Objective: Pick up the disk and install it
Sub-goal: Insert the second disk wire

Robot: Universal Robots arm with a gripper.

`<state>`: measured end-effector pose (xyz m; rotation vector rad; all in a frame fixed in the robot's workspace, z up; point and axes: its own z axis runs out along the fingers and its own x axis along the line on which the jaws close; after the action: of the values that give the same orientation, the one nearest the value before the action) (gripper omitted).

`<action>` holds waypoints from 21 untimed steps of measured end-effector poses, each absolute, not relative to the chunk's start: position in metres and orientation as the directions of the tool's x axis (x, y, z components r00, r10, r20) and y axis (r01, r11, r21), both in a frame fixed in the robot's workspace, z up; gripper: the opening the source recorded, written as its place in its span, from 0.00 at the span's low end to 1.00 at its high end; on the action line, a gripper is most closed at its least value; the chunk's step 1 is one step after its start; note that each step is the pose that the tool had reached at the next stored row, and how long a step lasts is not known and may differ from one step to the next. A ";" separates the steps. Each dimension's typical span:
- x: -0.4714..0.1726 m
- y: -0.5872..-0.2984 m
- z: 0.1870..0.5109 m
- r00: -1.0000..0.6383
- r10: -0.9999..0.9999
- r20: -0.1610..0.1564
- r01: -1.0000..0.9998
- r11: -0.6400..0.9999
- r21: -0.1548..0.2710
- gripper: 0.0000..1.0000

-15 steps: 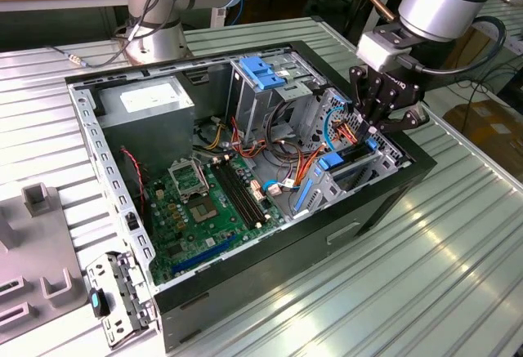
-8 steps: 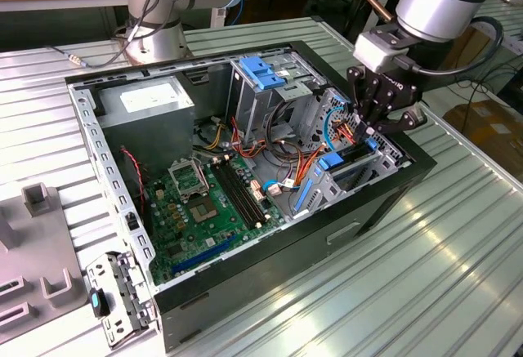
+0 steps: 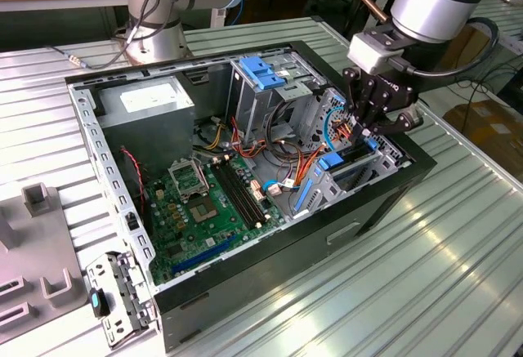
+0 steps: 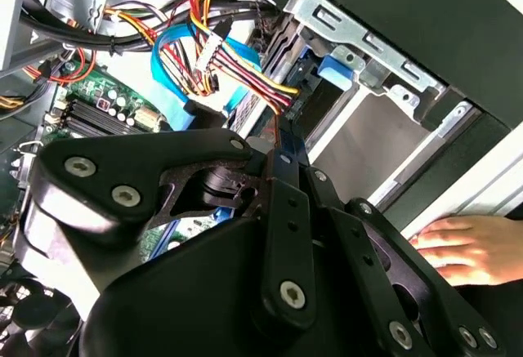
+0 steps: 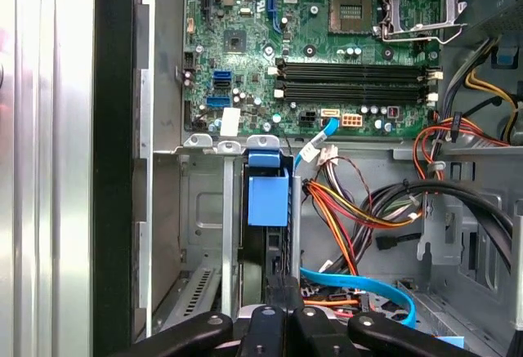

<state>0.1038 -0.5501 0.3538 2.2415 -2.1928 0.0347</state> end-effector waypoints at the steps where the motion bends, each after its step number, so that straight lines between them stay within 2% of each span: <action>1: 0.103 -0.550 0.354 0.022 -1.000 0.020 -1.000 -0.022 -0.011 0.11; 21: 0.094 -0.548 0.382 0.022 -1.000 0.020 -1.000 -0.023 -0.011 0.11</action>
<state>0.0943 -0.5483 0.3823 2.2420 -2.1920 0.0350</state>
